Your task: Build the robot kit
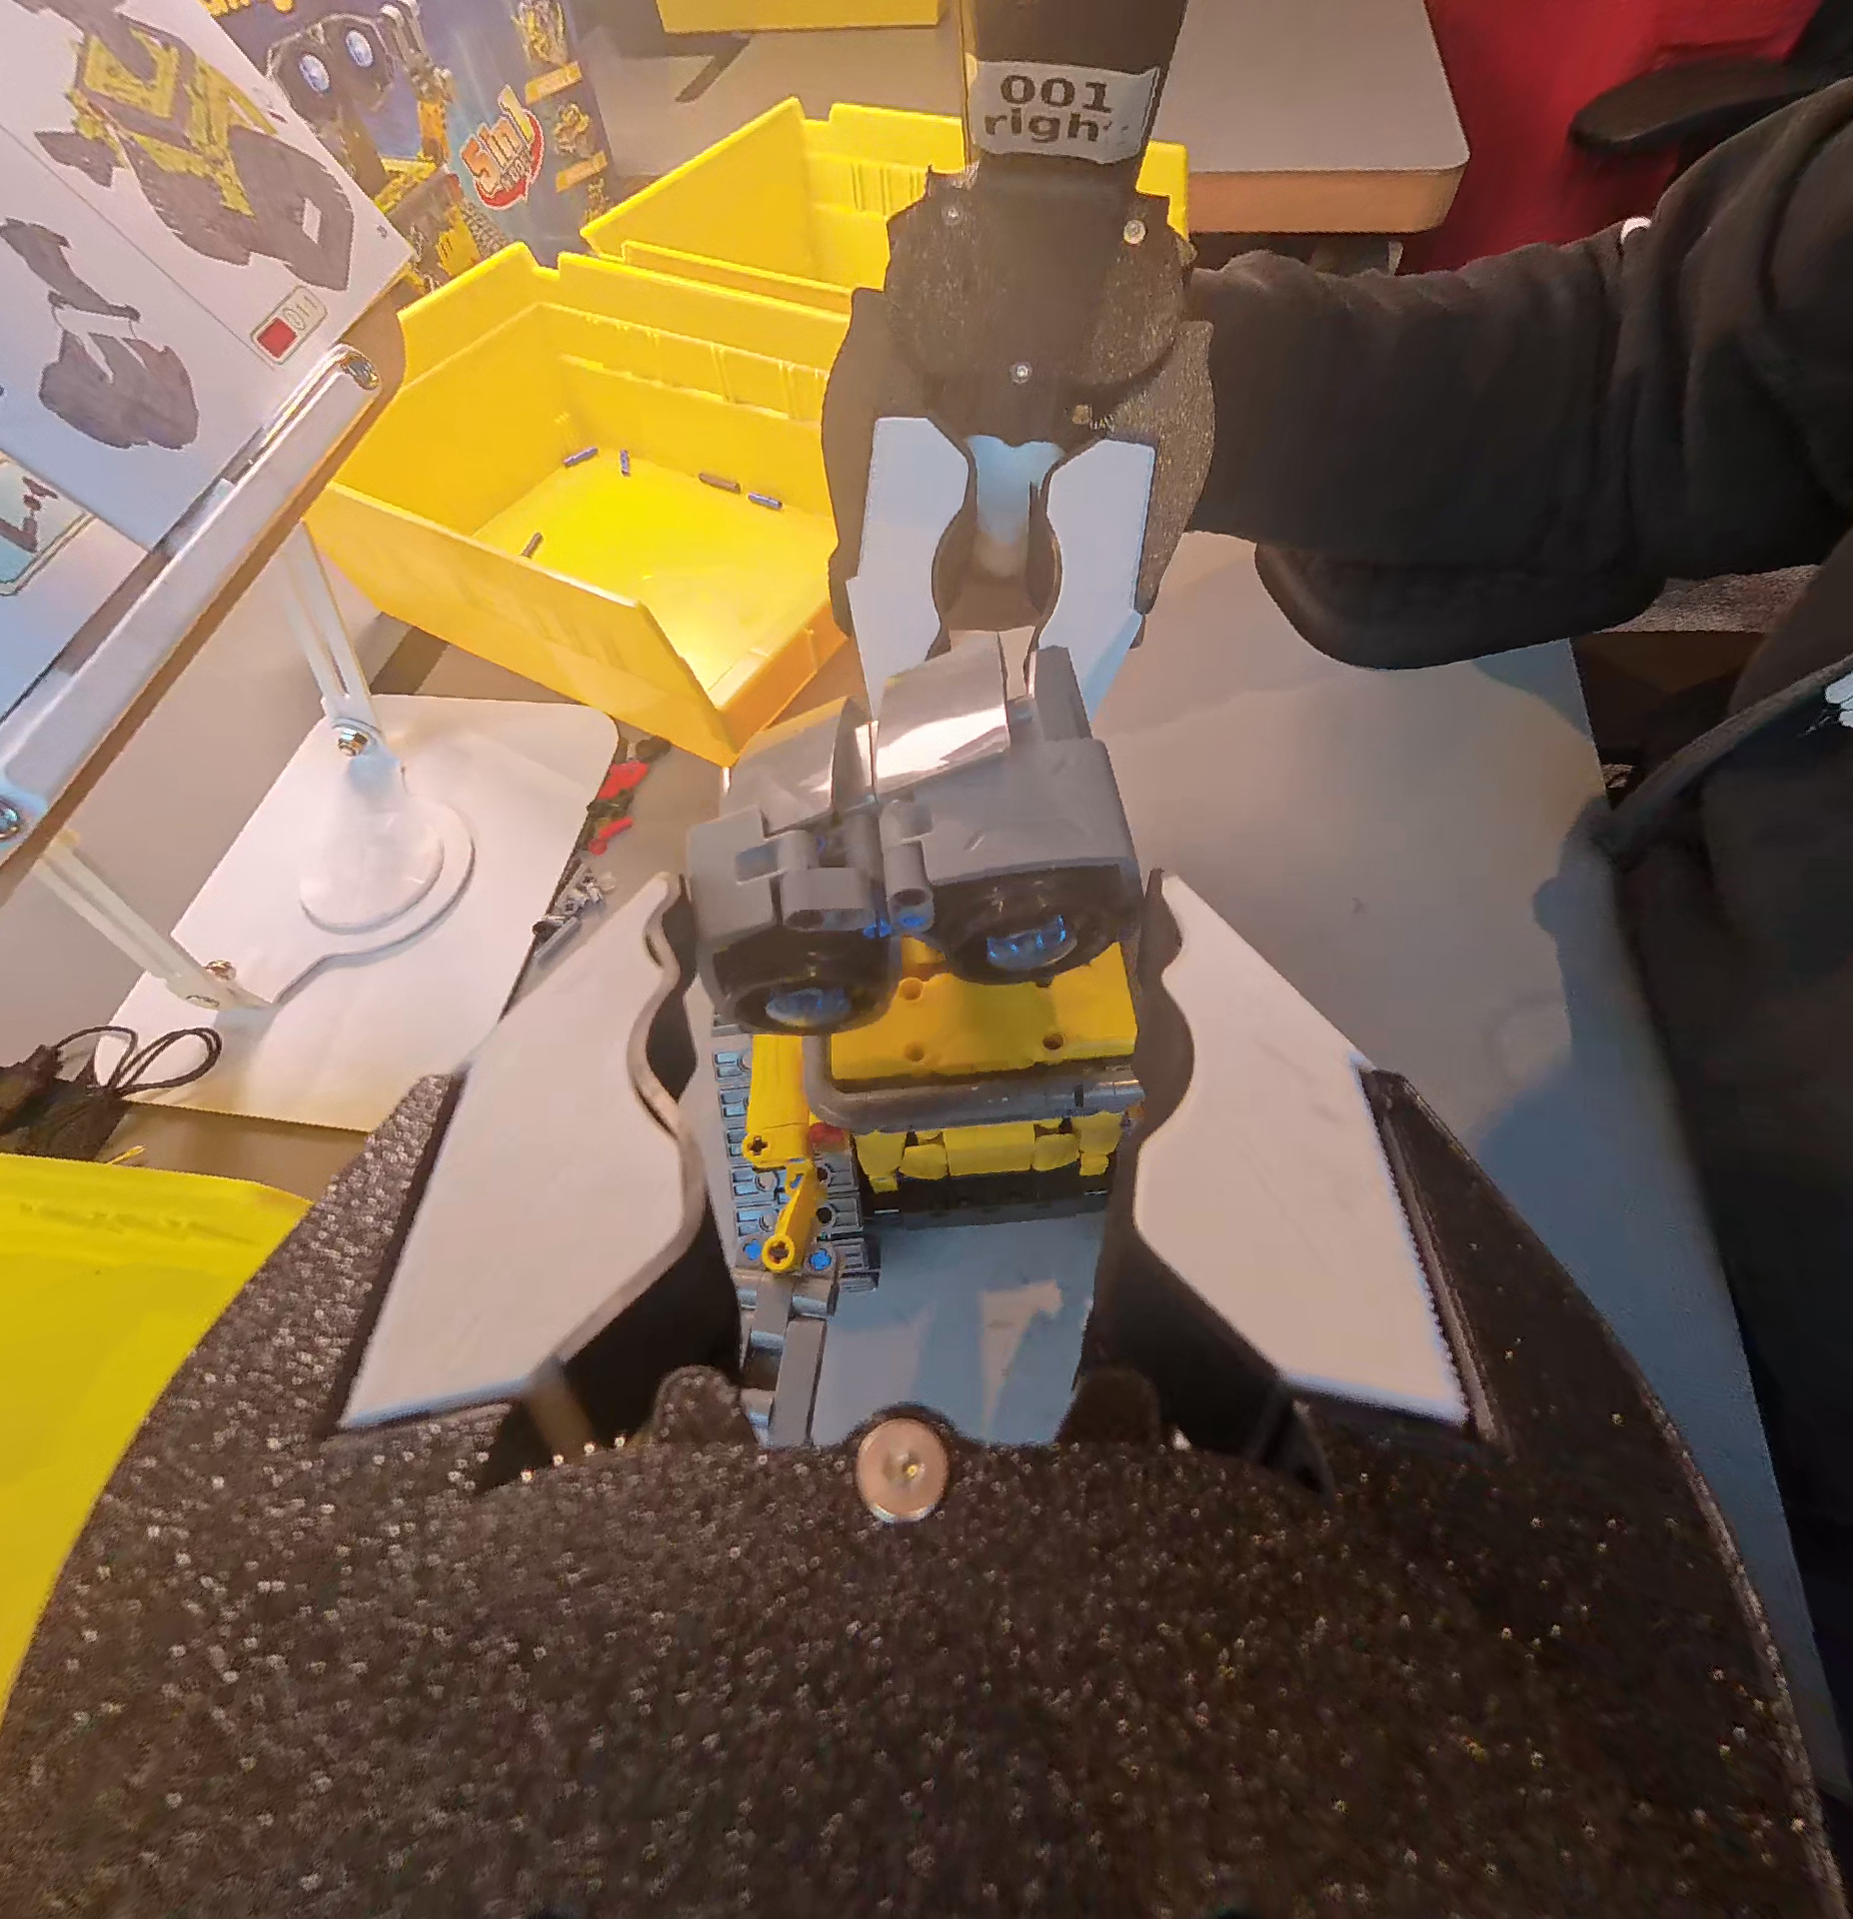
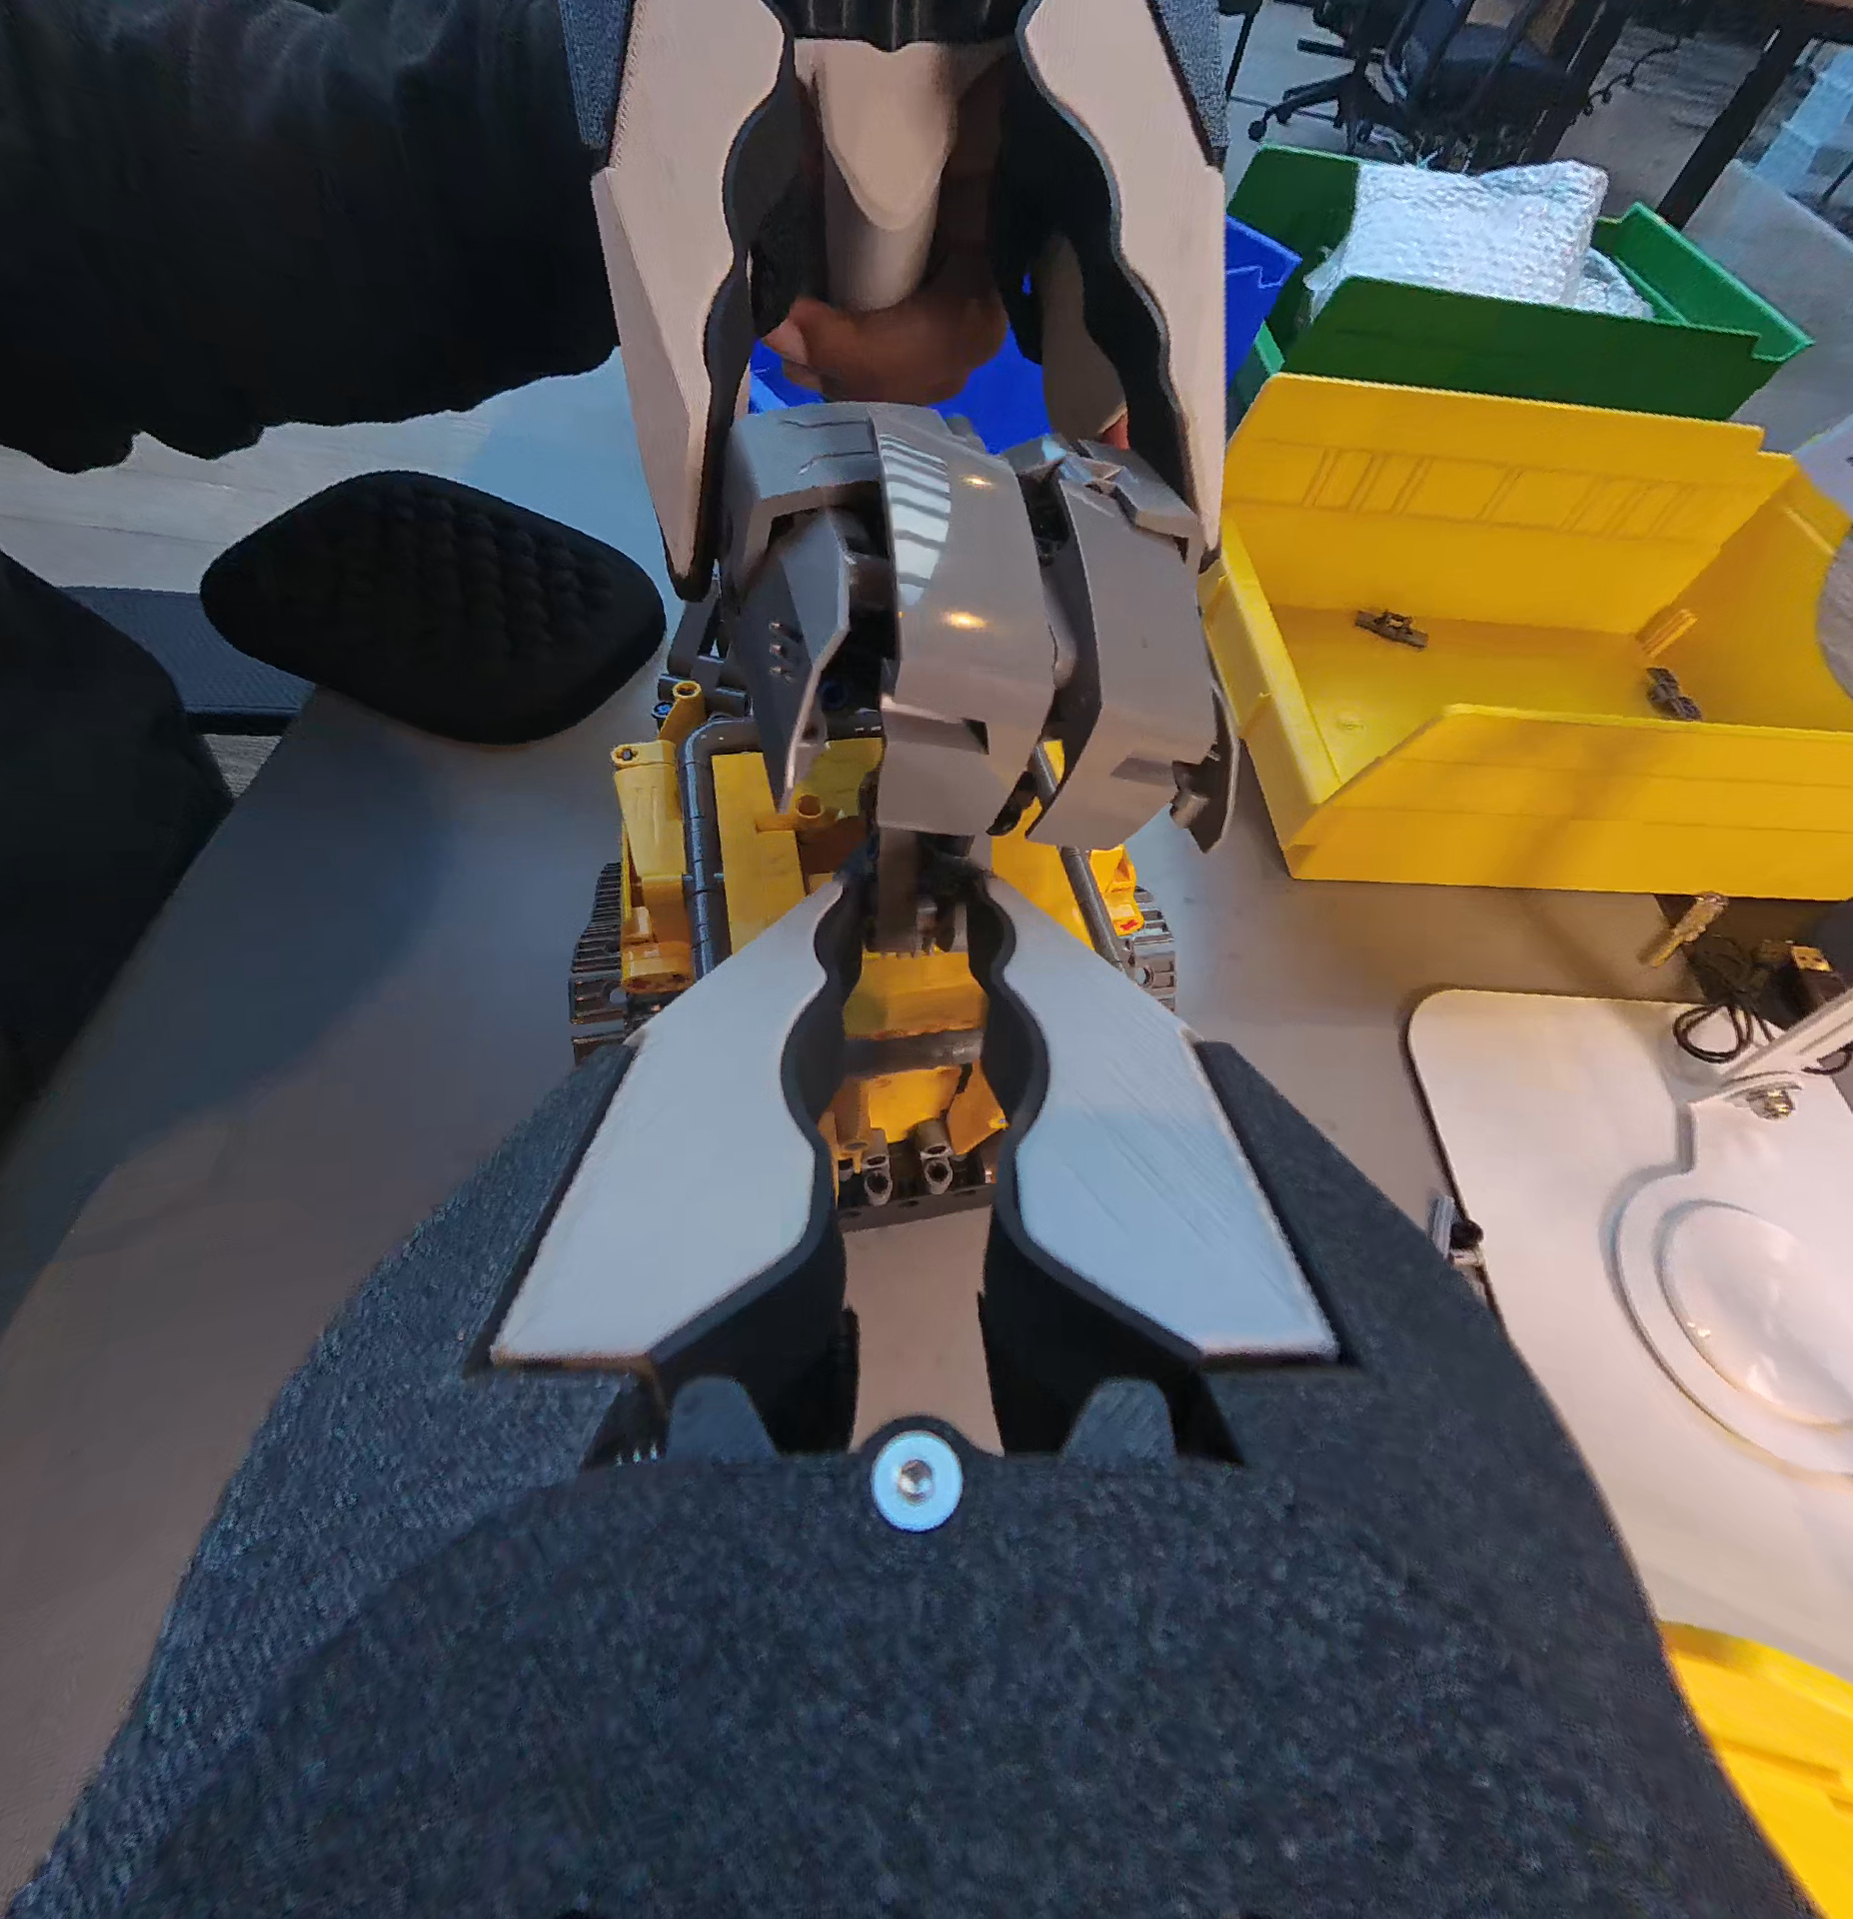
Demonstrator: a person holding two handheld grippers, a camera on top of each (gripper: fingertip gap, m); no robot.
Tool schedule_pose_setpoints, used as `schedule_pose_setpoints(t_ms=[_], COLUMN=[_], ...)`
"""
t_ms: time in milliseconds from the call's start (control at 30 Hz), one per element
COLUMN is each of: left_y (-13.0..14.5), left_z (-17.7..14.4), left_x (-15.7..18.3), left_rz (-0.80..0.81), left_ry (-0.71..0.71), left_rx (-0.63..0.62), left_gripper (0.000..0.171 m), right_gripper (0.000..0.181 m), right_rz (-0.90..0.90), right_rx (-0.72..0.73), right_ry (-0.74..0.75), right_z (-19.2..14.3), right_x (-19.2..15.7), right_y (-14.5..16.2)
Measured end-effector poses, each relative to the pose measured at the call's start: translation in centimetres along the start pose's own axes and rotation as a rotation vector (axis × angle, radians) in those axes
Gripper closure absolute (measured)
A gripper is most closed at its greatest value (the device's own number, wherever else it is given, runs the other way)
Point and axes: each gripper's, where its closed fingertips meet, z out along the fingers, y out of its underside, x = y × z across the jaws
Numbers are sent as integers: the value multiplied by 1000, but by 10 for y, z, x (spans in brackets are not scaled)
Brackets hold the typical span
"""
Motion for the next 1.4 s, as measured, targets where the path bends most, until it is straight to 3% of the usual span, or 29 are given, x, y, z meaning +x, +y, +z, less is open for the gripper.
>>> schedule_pose_setpoints(t_ms=[233, 600, 867, 1167, 1400], left_y=[2, 20, 17, 15, 17], left_z=[2, -4, -13, -22, -21], left_x=[-1, -1, 1, 4, 8], left_rz=[-13, -73, 44, 89, 69], left_ry=[6, 91, -11, -100, -102], left_rx=[-30, 20, 52, -17, -14], left_gripper=[86, 86, 86, 87, 87], right_gripper=[163, 157, 153, 153, 171], right_rz=[0, -26, -14, -14, 20], right_rx=[-13, 10, 13, -36, -42], right_ry=[2, -9, -17, -19, -9], right_z=[-1, -5, -6, 3, 2], right_x=[0, -5, -5, -6, -3], right_y=[1, -4, -2, 6, 7])
